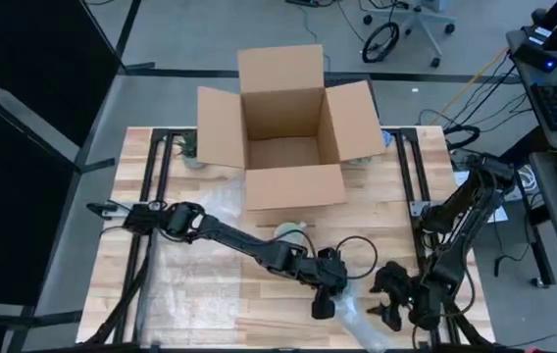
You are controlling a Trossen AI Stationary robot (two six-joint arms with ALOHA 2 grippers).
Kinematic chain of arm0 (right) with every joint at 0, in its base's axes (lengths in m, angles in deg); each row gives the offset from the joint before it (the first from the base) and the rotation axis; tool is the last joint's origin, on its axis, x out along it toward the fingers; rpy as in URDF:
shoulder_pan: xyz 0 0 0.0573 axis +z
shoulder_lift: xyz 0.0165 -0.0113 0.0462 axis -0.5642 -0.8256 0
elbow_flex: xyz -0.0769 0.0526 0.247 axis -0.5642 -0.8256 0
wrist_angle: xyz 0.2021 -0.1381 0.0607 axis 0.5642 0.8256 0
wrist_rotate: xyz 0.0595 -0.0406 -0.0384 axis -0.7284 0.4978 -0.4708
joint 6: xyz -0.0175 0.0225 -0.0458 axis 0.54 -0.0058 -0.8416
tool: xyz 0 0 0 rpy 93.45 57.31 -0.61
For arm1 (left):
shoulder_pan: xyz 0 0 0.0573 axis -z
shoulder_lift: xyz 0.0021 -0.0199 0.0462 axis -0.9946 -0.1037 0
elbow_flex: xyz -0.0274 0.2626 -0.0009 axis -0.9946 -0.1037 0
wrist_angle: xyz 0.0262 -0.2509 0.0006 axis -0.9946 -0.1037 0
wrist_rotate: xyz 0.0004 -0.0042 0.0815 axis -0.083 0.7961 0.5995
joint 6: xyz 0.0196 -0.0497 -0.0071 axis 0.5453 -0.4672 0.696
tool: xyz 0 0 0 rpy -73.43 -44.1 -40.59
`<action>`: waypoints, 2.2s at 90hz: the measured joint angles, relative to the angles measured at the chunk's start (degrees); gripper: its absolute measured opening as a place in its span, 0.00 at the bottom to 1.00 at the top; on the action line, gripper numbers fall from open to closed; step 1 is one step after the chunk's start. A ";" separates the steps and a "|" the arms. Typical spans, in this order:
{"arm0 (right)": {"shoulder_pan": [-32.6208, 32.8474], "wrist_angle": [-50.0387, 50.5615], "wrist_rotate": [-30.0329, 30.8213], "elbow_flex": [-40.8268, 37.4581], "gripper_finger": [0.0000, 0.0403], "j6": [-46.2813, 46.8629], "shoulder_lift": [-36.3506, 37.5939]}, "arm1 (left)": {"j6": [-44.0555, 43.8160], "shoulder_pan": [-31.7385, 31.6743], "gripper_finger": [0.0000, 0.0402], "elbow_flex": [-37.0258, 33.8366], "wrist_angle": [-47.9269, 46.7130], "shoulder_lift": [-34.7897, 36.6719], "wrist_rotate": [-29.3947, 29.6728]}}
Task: Wrap mug
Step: Wrap the red mug with bubble wrap
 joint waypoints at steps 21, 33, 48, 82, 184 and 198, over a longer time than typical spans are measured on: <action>-2.42 -3.64 -3.61 0.01 0.70 1.82 -8.69 | 0.00 0.00 0.00 -0.02 0.36 0.00 0.00; -3.58 -3.55 -6.39 -0.01 0.65 2.76 -11.67 | 0.00 0.00 0.00 -0.04 1.44 0.00 0.00; -3.30 0.77 -9.73 0.01 0.43 3.14 -11.76 | 0.00 -0.07 0.00 -0.04 1.55 0.00 0.02; 1.42 17.64 -20.76 0.09 0.03 12.60 -7.72 | 1.15 -0.07 0.00 -0.04 1.34 0.00 0.02; 5.97 22.36 -3.13 3.57 0.56 21.73 6.22 | 1.20 -0.07 0.00 -0.04 1.33 0.00 -0.33; 5.09 20.89 -4.59 3.55 0.54 20.44 0.28 | 1.53 -0.07 0.00 -0.04 1.35 0.00 -0.38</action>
